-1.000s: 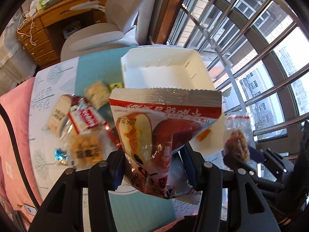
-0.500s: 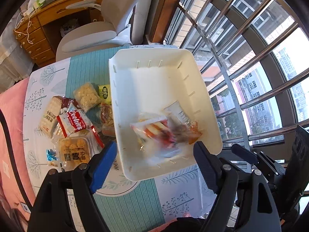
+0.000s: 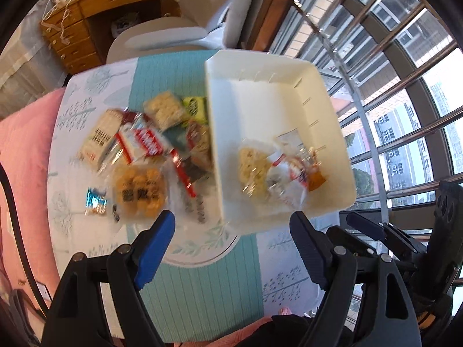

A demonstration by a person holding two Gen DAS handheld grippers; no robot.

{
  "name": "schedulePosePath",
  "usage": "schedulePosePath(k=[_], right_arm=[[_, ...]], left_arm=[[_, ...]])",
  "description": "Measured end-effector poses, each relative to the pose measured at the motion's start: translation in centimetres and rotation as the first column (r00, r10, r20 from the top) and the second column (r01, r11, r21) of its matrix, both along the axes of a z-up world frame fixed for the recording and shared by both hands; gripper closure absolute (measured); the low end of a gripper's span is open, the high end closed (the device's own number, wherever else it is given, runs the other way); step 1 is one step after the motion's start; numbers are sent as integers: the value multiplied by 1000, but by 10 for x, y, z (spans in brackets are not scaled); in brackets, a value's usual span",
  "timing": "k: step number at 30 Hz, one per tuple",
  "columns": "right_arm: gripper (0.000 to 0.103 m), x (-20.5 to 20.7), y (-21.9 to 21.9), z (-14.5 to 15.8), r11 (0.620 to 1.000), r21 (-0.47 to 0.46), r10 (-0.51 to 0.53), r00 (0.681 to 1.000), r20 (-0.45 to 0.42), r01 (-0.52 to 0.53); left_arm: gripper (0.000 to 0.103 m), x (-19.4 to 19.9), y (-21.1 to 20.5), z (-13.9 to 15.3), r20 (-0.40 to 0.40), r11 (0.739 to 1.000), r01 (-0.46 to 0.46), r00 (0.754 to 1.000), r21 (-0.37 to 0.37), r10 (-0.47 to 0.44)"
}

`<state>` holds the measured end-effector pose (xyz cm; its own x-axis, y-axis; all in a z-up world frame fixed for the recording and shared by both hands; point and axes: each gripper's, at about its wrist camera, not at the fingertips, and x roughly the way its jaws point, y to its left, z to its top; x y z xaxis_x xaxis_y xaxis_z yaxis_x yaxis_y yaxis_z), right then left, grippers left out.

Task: Organize snacks
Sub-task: 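Move both tools back over the remaining snacks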

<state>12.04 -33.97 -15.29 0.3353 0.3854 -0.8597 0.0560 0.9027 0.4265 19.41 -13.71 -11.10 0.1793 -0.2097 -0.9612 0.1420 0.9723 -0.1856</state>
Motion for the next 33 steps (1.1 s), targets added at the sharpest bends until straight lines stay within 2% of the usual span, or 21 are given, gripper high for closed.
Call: schedulePosePath(k=[10,14,25,33], right_arm=[[40,-6,47,-10,998,52,47,998,-42,-45],[40,-6,64,-10,997,69,40,998,-50,-36],[40,-9,114,-17,989,140,-40,994,-102,54],[40,-14,147,-25,962,188,-168,973,-158,196]], left_arm=[[23,-36,67,-25,-75,994,-107,991,13,108],[23,-42,90,-31,-90,993,-120,989,18,121],[23,-47,157,-37,-82,997,-65,994,52,69],[23,-45,198,-41,-13,996,35,999,80,-34]])
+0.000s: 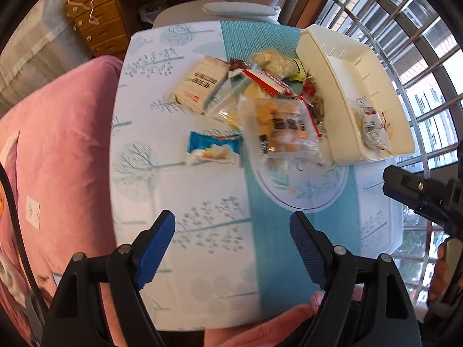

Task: Organize snacks
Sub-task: 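Move both tools back over the remaining snacks, then grasp the blue wrapper with the left tool while the right tool grasps the bread bag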

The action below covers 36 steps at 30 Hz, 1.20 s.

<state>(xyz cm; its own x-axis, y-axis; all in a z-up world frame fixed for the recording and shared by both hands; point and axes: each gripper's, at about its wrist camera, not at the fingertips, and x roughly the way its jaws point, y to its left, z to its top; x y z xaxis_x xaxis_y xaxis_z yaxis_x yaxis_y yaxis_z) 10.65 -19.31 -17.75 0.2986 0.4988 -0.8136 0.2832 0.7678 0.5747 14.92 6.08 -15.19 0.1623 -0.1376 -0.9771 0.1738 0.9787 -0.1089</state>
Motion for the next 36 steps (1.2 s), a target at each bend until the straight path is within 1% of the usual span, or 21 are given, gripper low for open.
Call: schedulePosePath(k=[4,6,9,11,15,18,20,24,27,28,30,32,35,36], right_arm=[[40,-1,11,-6,995,34,-90,995,-35,91],[36,0,16,-8,990,51,-131,990,-51,134],[34,2,24,-11,977,74,-192,978,-75,198],[34,4,29,-15,965,90,-236,966,-109,246],[32,8,36,-20,944,117,-288,943,-164,309],[28,14,36,-25,911,156,-347,914,-212,382],[24,18,36,-28,895,164,-374,897,-235,416],[22,30,34,-38,842,174,-449,842,-299,510],[20,39,35,-48,811,175,-484,808,-336,558],[20,43,36,-53,794,176,-501,791,-351,582],[19,49,36,-59,776,175,-519,772,-368,606],[17,58,38,-69,768,165,-527,757,-387,619],[16,66,38,-82,754,152,-538,733,-415,639],[16,70,38,-89,746,138,-548,717,-431,652]], left_arm=[[23,7,22,-8,36,998,64,997,8,-64],[23,9,29,-12,55,994,110,992,14,-110],[23,14,38,-19,85,980,199,976,27,-201],[23,18,40,-25,92,970,242,966,34,-244],[23,25,41,-35,111,948,316,941,38,-319],[23,31,38,-44,130,928,371,919,42,-373],[23,33,35,-48,143,916,399,905,43,-401],[23,40,28,-59,161,883,466,868,62,-469],[23,46,25,-66,176,864,498,847,71,-502],[23,49,24,-69,176,857,510,839,71,-514],[23,55,22,-77,167,848,526,832,67,-529],[23,61,19,-84,156,842,536,828,64,-539],[23,67,14,-97,142,825,560,812,82,-565],[23,69,12,-101,133,818,568,808,89,-575]])
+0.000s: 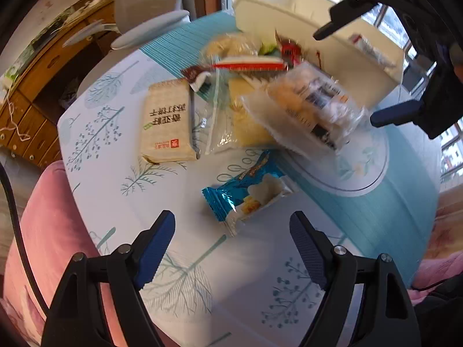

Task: Organize snacks
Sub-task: 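Grasp the blue wrapper with the left tool while the right tool grasps the bread bag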

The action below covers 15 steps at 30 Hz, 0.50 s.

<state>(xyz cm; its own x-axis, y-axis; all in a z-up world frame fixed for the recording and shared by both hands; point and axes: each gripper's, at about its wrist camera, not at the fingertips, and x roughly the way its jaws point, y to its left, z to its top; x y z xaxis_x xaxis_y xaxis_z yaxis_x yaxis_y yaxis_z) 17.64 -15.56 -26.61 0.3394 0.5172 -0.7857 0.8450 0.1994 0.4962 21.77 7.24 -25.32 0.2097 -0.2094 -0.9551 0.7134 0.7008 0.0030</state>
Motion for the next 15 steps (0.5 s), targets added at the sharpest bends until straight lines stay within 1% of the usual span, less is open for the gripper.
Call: schedulePosePath(k=[6,10,15], right_arm=[[16,13,-2,-24,999,2,-52,996,-67,52],[16,20,-2,-34,998,2,-59,994,-87,60],[16,24,-3,-46,998,7,-57,991,-118,58]], left_arm=[[23,8,-11,-21,-30,999,41,999,18,-41],[23,9,-18,-30,-44,998,67,997,21,-66],[23,9,-26,-41,-54,995,94,994,42,-91]])
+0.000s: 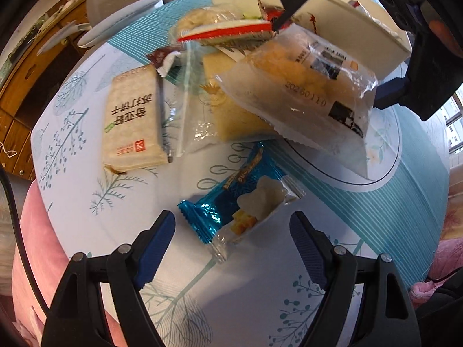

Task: Organize snacks
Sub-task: 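Grasp the blue wrapper with the left tool while the right tool grasps the bread bag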

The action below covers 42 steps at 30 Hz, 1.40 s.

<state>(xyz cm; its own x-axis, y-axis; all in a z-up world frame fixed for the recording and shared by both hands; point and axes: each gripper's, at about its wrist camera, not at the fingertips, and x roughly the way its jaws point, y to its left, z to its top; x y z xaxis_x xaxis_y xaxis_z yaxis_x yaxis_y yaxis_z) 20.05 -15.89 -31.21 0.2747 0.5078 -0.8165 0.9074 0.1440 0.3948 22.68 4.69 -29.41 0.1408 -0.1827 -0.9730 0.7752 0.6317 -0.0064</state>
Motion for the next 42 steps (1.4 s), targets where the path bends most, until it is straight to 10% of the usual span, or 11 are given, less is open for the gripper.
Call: schedulePosePath(k=[11,23,42], right_arm=[[16,13,4,-10,998,-7,67,997,-46,-67],[21,10,0,-16,995,52,85,996,-28,-84],[25,-54,-4,-6,990,97,107,994,-39,-102]], left_arm=[[24,10,-18,-9,-6,998,54,999,-20,-54],[57,8,-28,0,24,990,122,992,-78,-120],[75,-20,22,5,-44,990,-64,997,-127,59]])
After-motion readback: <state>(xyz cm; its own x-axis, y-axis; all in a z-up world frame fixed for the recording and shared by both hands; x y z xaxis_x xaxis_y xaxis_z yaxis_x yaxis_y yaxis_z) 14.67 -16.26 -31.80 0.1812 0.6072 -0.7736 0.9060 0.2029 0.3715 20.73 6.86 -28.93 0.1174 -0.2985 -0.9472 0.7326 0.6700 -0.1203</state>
